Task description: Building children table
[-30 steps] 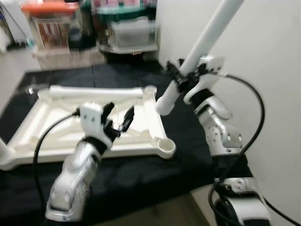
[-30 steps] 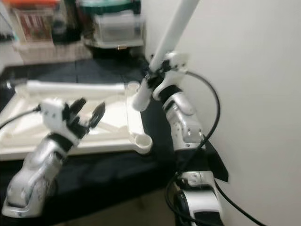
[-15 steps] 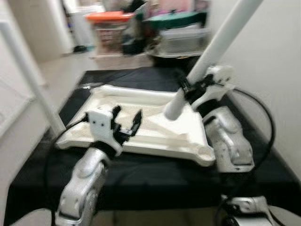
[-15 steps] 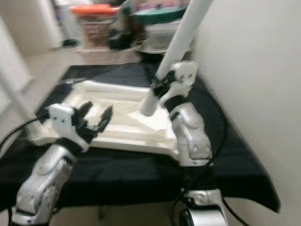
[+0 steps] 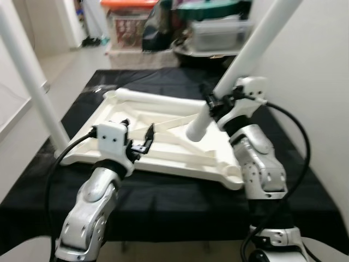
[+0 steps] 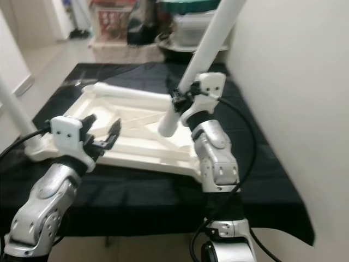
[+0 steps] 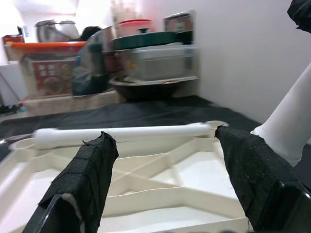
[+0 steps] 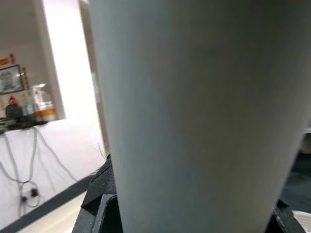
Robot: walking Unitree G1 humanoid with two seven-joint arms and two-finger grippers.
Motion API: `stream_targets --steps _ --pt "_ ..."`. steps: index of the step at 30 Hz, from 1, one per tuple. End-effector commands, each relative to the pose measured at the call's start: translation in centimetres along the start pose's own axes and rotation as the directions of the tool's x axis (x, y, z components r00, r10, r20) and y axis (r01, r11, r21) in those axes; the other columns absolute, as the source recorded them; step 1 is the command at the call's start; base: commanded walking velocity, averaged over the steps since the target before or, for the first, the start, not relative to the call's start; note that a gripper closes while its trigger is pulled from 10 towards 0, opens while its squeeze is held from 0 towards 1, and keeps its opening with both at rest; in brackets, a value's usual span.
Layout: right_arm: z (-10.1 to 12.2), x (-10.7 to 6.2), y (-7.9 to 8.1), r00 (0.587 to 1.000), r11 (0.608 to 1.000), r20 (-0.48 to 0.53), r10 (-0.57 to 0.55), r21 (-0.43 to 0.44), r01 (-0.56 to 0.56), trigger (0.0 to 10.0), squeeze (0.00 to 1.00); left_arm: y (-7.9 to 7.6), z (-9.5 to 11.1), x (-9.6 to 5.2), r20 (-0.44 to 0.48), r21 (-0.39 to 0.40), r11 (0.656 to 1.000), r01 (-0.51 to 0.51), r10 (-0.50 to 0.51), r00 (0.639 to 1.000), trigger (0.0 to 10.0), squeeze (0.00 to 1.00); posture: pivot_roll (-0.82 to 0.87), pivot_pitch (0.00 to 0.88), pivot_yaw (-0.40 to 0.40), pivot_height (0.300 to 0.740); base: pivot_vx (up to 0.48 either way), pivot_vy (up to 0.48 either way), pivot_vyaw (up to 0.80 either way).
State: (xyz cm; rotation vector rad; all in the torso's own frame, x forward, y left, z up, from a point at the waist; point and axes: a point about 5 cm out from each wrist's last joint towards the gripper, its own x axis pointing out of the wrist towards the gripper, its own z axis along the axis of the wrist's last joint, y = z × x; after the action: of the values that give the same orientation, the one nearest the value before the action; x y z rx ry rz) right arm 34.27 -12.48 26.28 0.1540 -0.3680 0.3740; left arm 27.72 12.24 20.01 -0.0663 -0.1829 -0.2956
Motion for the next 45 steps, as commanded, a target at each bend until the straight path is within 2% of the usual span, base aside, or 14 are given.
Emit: stream_targets --steps 1,3,14,19,20,26,36,40,42,45 --pt "-0.1 -0.1 -0.5 1.000 1.000 -0.010 -0.022 -0.012 0.022 10.0 0.00 -0.2 -0.7 -0.1 -0.038 -0.008 1.000 0.003 -0.003 0.999 10.0 0.00 0.04 0.023 -0.018 0.740 0.000 0.000 0.00" --pt "-0.2 -0.1 -0.6 1.000 1.000 -0.011 -0.025 -0.014 0.025 10.0 0.00 0.0 -0.7 -0.1 -0.037 -0.024 1.000 -0.007 0.006 0.999 10.0 0.00 0.04 0.023 -0.015 0.740 0.000 0.000 0.00" --pt "-0.5 0.1 -1.1 0.999 0.999 -0.028 0.026 -0.024 -0.027 10.0 0.00 0.9 -0.8 -0.1 -0.044 -0.005 0.999 -0.045 0.045 0.998 10.0 0.00 0.07 0.032 -0.003 0.740 0.000 0.000 0.00" --pt "-0.1 0.5 -2.1 0.999 0.999 -0.022 0.026 -0.034 -0.026 10.0 0.00 0.9 -0.8 -0.3 -0.048 -0.007 0.999 -0.052 0.052 0.997 10.0 0.00 0.08 0.036 -0.011 0.740 0.000 0.000 0.00" --pt "0.2 0.8 -2.9 1.000 0.999 -0.021 0.017 -0.042 -0.018 10.0 0.00 0.9 -0.9 -0.5 -0.056 -0.020 0.998 -0.059 0.058 0.997 10.0 0.00 0.08 0.042 -0.015 0.740 0.000 0.000 0.00" --pt "0.6 1.3 -3.7 0.999 0.998 -0.022 0.026 -0.058 -0.027 10.0 0.00 0.8 -1.0 -0.7 -0.063 -0.019 0.998 -0.060 0.058 0.996 10.0 0.00 0.08 0.054 -0.022 0.740 0.000 0.361 0.00" --pt "1.4 2.6 -4.9 0.999 0.996 -0.026 0.048 -0.071 -0.049 10.0 0.00 0.6 -1.2 -1.2 -0.077 -0.013 0.998 -0.062 0.061 0.995 10.0 0.00 0.08 0.075 -0.024 0.740 0.000 0.000 0.00" --pt "1.3 2.7 -5.0 0.997 0.996 -0.031 0.077 -0.046 -0.078 10.0 0.00 0.4 -1.2 -1.2 -0.081 -0.006 0.998 -0.059 0.058 0.995 10.0 0.00 0.07 0.084 -0.032 0.740 0.000 0.000 0.00" --pt "1.0 2.7 -4.7 0.988 0.989 -0.053 0.147 -0.010 -0.147 10.0 0.00 0.5 -1.3 -1.5 -0.087 -0.010 0.998 -0.063 0.062 0.994 10.0 0.00 0.06 0.091 -0.012 0.740 0.000 0.000 0.00" --pt "0.9 2.6 -4.6 0.980 0.983 -0.065 0.186 0.009 -0.185 10.0 0.00 0.5 -1.4 -1.7 -0.092 -0.011 0.998 -0.061 0.060 0.994 10.0 0.00 0.06 0.093 -0.010 0.740 0.000 0.000 0.00"
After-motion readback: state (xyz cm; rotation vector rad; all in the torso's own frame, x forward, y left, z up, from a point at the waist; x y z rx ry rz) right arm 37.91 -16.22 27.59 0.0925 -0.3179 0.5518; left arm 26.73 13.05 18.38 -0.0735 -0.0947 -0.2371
